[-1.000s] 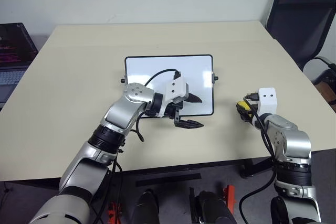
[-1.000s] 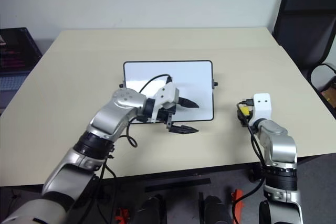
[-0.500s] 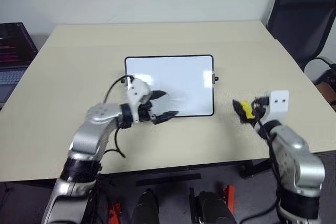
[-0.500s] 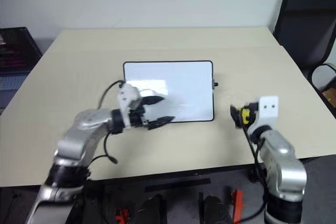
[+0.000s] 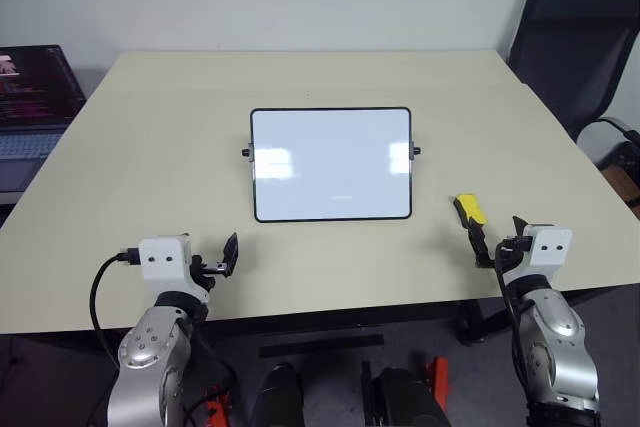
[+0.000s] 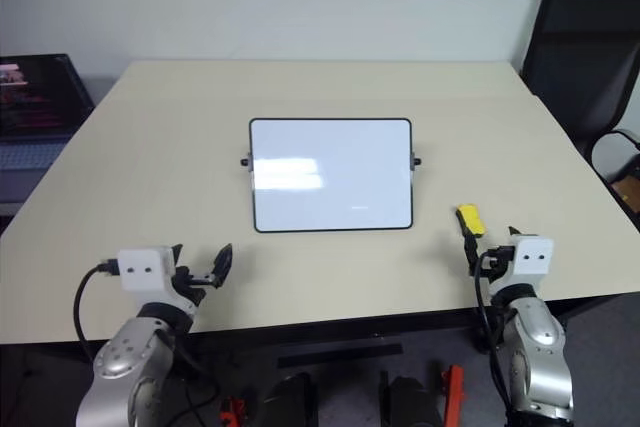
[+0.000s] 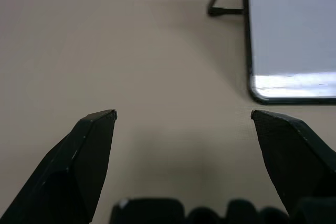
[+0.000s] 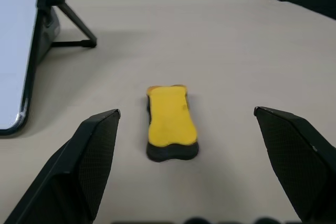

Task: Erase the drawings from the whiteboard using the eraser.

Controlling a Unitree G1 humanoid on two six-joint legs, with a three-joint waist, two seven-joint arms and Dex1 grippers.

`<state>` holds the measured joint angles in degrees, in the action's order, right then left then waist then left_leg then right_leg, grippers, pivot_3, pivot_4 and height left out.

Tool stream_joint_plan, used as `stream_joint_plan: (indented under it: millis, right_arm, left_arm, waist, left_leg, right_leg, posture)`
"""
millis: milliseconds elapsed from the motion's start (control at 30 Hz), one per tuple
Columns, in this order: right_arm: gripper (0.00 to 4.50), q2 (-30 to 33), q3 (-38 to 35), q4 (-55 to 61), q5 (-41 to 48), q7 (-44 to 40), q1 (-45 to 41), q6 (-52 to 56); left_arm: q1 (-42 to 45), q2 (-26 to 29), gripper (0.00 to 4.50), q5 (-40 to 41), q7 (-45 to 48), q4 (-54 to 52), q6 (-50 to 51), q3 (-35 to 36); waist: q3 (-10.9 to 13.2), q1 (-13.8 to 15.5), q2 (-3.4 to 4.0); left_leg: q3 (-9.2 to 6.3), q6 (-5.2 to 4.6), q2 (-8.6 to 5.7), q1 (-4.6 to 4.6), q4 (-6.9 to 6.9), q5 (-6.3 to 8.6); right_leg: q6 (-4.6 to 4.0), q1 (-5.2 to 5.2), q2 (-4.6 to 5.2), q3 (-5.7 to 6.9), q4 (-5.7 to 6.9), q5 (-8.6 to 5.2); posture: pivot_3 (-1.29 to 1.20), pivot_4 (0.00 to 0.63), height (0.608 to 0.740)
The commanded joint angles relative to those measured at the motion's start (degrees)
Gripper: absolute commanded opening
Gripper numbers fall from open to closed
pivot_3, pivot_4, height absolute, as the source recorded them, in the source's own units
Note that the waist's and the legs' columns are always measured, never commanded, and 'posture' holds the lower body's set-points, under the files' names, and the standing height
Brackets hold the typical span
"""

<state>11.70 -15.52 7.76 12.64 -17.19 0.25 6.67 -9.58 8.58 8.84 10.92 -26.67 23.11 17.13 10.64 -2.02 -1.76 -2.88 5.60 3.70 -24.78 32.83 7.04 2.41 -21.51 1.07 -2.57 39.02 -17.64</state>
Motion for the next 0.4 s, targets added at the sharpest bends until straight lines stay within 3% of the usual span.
stream_joint_plan:
  millis: [33, 400]
  right_arm:
    - [4.48, 2.8, -1.4, -1.8, 1.3, -2.2, -1.3, -2.1]
    - [4.48, 6.0, -2.0, 1.1, 3.6, -2.4, -0.8, 1.7]
  left_arm:
    - [1.1, -0.6, 4.50, -1.4, -2.5, -2.8, -3.2, -1.3]
    - [1.8, -0.2, 4.50, -3.7, -5.5, 0.3, -6.5, -3.7]
  waist:
    - [0.0, 0.4, 0.00]
    - [-0.1, 0.1, 0.14]
  left_leg:
    - [0.00, 0.00, -0.01, 0.00, 0.00, 0.00]
    - [0.10, -0.31, 0.00, -0.21, -0.16, -0.06]
  right_leg:
    - [0.00, 0.00, 0.00, 0.00, -0.02, 0.00]
    - [0.18, 0.10, -0.05, -0.06, -0.02, -0.13]
  posture:
    - [0.00, 0.150, 0.740]
    - [0.00, 0.150, 0.740]
